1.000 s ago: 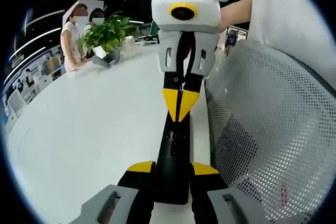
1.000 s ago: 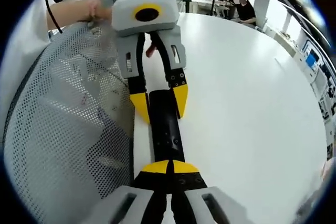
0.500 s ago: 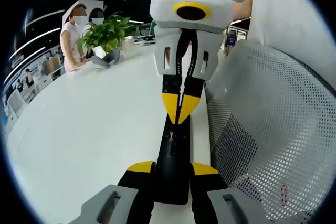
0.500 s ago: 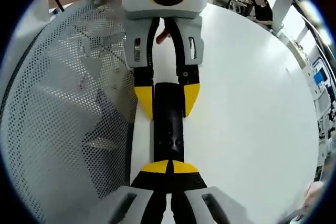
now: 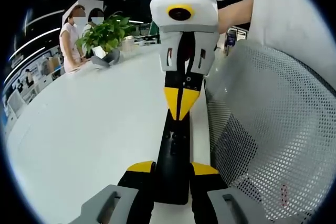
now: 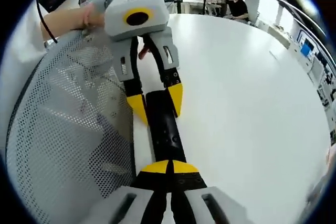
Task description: Press the specified remote control buttons in sequence, fully releasing each button before pressing the next.
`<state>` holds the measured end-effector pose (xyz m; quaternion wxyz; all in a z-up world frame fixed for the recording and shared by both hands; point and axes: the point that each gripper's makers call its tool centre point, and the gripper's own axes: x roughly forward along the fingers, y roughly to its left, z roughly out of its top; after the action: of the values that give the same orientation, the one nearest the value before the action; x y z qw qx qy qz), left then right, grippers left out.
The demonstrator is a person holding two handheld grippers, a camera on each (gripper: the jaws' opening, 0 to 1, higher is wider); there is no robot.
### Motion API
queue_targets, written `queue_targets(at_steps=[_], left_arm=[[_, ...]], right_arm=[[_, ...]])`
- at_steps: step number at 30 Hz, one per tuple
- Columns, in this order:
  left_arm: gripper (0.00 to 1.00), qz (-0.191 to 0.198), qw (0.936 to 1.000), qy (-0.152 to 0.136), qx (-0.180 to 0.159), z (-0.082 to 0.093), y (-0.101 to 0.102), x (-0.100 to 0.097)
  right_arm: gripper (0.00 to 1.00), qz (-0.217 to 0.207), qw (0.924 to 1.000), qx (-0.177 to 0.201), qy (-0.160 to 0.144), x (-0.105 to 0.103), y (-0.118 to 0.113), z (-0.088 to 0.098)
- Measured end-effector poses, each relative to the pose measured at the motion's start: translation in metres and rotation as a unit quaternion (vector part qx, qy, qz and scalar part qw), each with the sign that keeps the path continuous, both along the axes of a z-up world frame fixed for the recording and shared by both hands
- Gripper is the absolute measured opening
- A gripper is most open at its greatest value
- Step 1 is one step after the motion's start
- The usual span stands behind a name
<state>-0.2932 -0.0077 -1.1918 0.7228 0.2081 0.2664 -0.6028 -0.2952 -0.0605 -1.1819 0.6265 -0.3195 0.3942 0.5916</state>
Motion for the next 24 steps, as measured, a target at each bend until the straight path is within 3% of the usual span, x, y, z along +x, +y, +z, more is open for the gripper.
queue_targets(at_steps=[12,14,17,19,22,24], left_arm=[[0.25,-0.001,1.0000,0.000,0.000,-0.0003,0.0000,0.0005],[0.25,-0.001,1.0000,0.000,0.000,-0.0004,0.0000,0.0006],[0.25,0.001,1.0000,0.002,-0.002,-0.0004,0.0001,0.0007],[0.25,0.003,1.0000,0.004,-0.003,-0.0003,0.0002,0.0006],[0.25,0.004,1.0000,0.002,-0.002,-0.0003,0.0004,0.0005],[0.25,0.004,1.0000,0.003,-0.003,-0.0003,0.0005,0.0004]], right_arm=[[0.00,0.012,0.9992,-0.029,0.024,0.0024,-0.0001,-0.0012],[0.00,0.031,0.9981,-0.052,0.013,0.0020,-0.0003,-0.0019],[0.00,0.095,0.9914,-0.081,-0.038,0.0014,0.0017,-0.0039],[0.00,0.106,0.9890,-0.090,-0.051,0.0003,0.0008,-0.0043],[0.00,0.089,0.9916,-0.081,-0.047,0.0011,0.0003,-0.0048],[0.00,0.032,0.9979,-0.050,-0.026,0.0024,0.0011,-0.0033]])
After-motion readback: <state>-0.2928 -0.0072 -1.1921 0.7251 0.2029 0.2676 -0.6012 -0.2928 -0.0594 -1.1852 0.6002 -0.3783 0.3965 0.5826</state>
